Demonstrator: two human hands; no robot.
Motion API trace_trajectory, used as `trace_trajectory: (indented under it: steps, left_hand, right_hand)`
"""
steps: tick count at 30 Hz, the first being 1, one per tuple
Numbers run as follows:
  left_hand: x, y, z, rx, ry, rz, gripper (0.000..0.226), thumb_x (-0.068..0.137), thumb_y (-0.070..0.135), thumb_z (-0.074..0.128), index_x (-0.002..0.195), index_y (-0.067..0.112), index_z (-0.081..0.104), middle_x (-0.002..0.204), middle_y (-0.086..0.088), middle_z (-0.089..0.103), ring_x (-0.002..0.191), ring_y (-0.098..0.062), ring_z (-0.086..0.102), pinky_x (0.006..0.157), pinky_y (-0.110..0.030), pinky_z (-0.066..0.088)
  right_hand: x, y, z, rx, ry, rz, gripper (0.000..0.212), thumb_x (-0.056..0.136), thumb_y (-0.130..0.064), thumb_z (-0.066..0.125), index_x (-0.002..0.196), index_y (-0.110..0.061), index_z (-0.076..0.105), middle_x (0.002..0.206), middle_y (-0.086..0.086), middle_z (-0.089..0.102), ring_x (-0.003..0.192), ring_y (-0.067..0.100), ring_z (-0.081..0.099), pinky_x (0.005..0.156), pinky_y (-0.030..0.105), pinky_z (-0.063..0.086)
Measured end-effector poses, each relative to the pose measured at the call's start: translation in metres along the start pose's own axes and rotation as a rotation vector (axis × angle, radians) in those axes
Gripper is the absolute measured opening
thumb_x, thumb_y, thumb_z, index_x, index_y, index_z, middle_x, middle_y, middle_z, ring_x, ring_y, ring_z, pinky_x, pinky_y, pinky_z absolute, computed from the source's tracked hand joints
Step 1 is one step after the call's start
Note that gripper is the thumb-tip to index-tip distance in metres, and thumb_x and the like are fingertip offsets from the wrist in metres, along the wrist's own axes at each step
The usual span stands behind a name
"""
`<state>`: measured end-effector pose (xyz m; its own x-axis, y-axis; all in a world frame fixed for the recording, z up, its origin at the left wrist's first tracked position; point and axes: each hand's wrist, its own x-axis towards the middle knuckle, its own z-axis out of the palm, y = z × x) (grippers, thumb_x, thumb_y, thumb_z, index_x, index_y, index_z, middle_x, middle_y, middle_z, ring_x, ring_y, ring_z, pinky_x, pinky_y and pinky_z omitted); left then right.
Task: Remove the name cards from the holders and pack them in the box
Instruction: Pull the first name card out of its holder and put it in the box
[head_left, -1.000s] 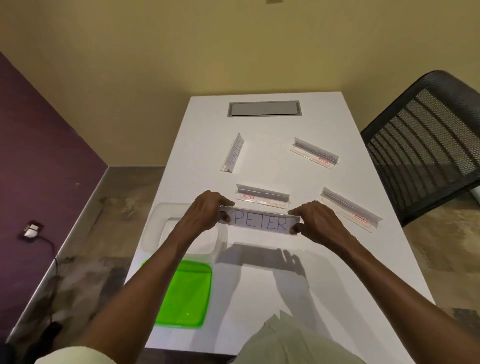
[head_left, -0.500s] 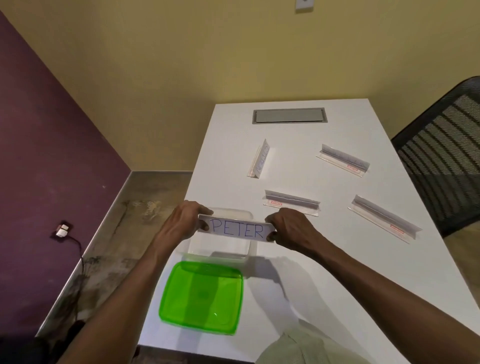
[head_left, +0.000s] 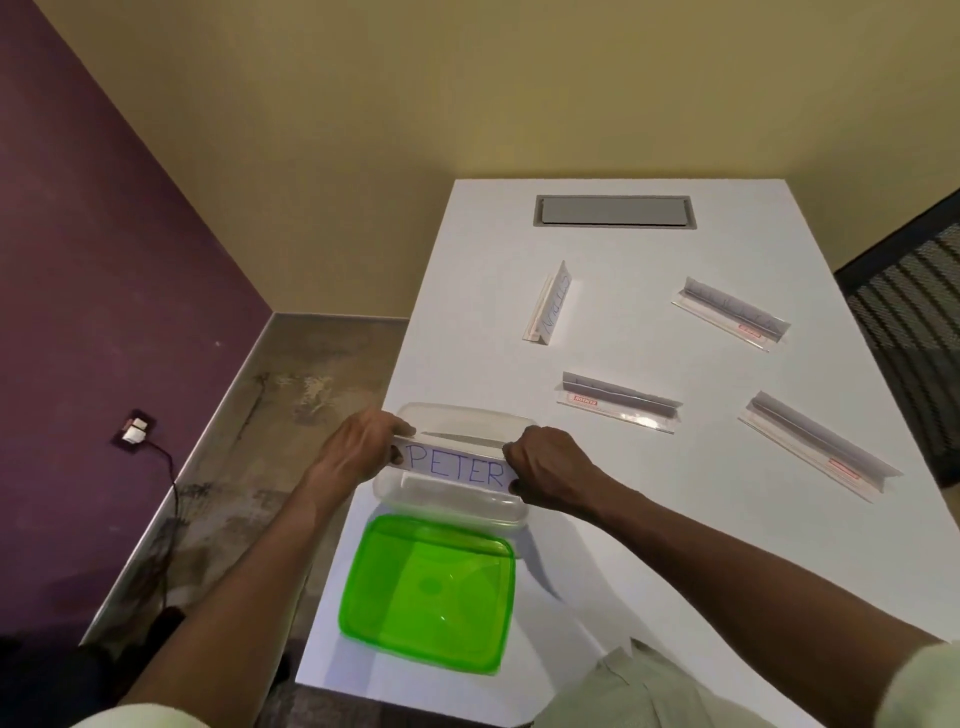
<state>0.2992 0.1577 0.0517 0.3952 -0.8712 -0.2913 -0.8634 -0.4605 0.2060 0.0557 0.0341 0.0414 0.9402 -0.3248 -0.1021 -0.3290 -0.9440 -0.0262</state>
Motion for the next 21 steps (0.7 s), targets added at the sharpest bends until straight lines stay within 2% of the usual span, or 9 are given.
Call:
trace_trajectory:
  steps: [5,11,13,16,19,21]
  left_hand:
    - [0.006,0.002,0.006,0.206,-0.076,0.083,0.043,0.081,0.018,0.074,0.123,0.022,0.066,0.120,-0.008,0.068,0.106,-0.025,0.065,0.089,-0.031,0.052]
    - [0.016,0.007,0.022,0.421,-0.172,0.157,0.026,0.078,0.015,0.073,0.104,0.018,0.072,0.109,-0.008,0.069,0.097,-0.028,0.067,0.079,-0.034,0.053]
    - [0.021,0.010,0.027,0.476,-0.206,0.188,0.021,0.075,0.012,0.073,0.096,0.015,0.072,0.104,-0.009,0.070,0.094,-0.029,0.068,0.076,-0.035,0.052]
    - [0.027,0.012,0.036,0.534,-0.249,0.233,0.017,0.073,0.006,0.071,0.089,0.012,0.069,0.102,-0.011,0.069,0.094,-0.032,0.067,0.075,-0.037,0.051]
    - [0.031,0.011,0.046,0.566,-0.275,0.269,0.020,0.073,0.004,0.069,0.092,0.011,0.068,0.104,-0.012,0.068,0.095,-0.033,0.067,0.078,-0.038,0.052]
    - [0.033,0.010,0.052,0.574,-0.283,0.282,0.020,0.074,0.002,0.069,0.092,0.010,0.068,0.104,-0.012,0.068,0.095,-0.033,0.067,0.078,-0.037,0.051]
  right_hand:
    - [0.012,-0.004,0.008,-0.001,-0.083,-0.040,0.008,0.074,-0.015,0.057,0.077,-0.008,0.059,0.078,0.015,0.063,0.074,0.033,0.058,0.059,0.032,0.036]
    - [0.027,-0.009,0.022,0.035,-0.157,-0.080,0.008,0.075,-0.007,0.056,0.080,-0.001,0.060,0.081,0.022,0.063,0.074,0.036,0.060,0.059,0.033,0.035]
    - [0.031,-0.009,0.024,0.013,-0.170,-0.096,0.005,0.071,-0.003,0.059,0.075,-0.001,0.059,0.075,0.021,0.062,0.068,0.035,0.061,0.056,0.032,0.037]
    - [0.032,-0.009,0.030,0.005,-0.150,-0.118,0.019,0.052,-0.001,0.074,0.055,-0.005,0.055,0.051,0.013,0.055,0.041,0.029,0.055,0.042,0.023,0.036]
    - [0.037,-0.008,0.041,-0.038,-0.190,-0.140,0.010,0.068,-0.002,0.065,0.063,-0.006,0.057,0.061,0.015,0.060,0.051,0.031,0.059,0.047,0.028,0.038]
    - [0.037,-0.006,0.045,-0.025,-0.205,-0.164,0.016,0.059,-0.003,0.072,0.057,-0.008,0.057,0.053,0.011,0.057,0.043,0.027,0.055,0.043,0.024,0.037]
